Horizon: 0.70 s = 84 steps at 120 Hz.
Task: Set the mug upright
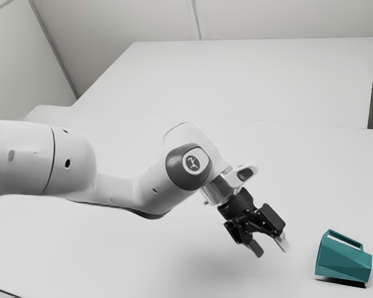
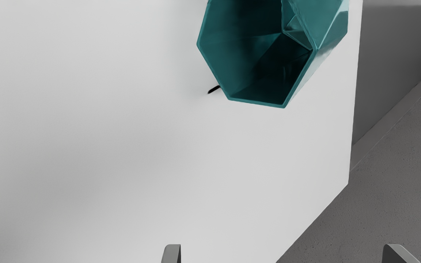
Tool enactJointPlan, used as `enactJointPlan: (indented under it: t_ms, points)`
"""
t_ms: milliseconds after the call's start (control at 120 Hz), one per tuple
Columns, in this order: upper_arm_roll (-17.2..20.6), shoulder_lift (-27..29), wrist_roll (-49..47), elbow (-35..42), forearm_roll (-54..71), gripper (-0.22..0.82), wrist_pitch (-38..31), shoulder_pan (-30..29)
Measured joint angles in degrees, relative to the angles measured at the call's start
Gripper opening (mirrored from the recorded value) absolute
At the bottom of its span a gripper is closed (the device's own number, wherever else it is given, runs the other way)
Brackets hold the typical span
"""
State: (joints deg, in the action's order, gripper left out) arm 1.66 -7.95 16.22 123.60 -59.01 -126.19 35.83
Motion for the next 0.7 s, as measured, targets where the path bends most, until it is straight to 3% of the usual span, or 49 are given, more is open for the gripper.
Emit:
enactJointPlan:
  t_ms: [358, 700]
  points:
    - [0.11, -6.95, 4.56, -5.19, -9.41, 0.60, -8.86, 4.64]
    - [0.10, -9.83, 9.41, -6.87, -20.31, 0.60, -11.72, 6.21]
